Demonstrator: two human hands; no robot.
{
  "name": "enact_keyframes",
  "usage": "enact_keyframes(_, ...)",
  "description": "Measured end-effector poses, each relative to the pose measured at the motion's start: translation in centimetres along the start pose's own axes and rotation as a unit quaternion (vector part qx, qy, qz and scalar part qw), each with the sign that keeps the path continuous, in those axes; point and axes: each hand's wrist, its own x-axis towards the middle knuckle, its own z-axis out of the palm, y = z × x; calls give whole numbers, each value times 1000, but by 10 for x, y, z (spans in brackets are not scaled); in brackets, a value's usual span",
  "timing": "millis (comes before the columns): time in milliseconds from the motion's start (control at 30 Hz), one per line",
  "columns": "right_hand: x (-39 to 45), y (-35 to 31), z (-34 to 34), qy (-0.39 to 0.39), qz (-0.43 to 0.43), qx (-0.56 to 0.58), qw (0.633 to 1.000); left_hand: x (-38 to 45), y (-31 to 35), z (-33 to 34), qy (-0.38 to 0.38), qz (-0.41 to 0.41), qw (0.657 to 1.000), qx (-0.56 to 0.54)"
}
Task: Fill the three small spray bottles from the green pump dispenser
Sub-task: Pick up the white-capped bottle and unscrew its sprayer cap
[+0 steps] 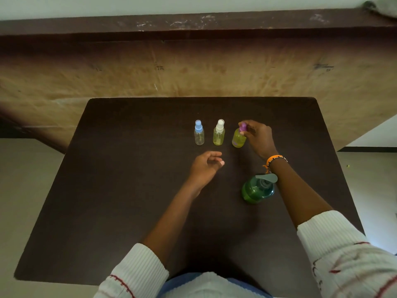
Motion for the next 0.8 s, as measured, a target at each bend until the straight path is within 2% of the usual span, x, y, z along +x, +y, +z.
enact_keyframes(233, 2, -8, -8, -16, -4, 8, 1000, -1, 2, -5, 1, 2, 1000, 0)
enact_keyframes(333, 5, -22, -15, -2, -87, -67, 994, 0, 3, -8, 8, 3, 1000, -4)
enact_keyframes(467, 17, -48, -15, -115, -193, -200, 954, 2, 4, -12, 22, 4, 1000, -20)
enact_keyframes(600, 36, -62, 2, -241, -209, -292, 901, 1, 3, -15, 36, 0, 999, -39)
enact_keyframes(700, 40, -62, 12, -279, -203, -350, 871, -2, 0, -14, 52, 1, 997, -49)
enact_keyframes(800, 40, -63, 15, -279, -192, -357, 871, -4, -4, -15, 57, -11, 997, -46)
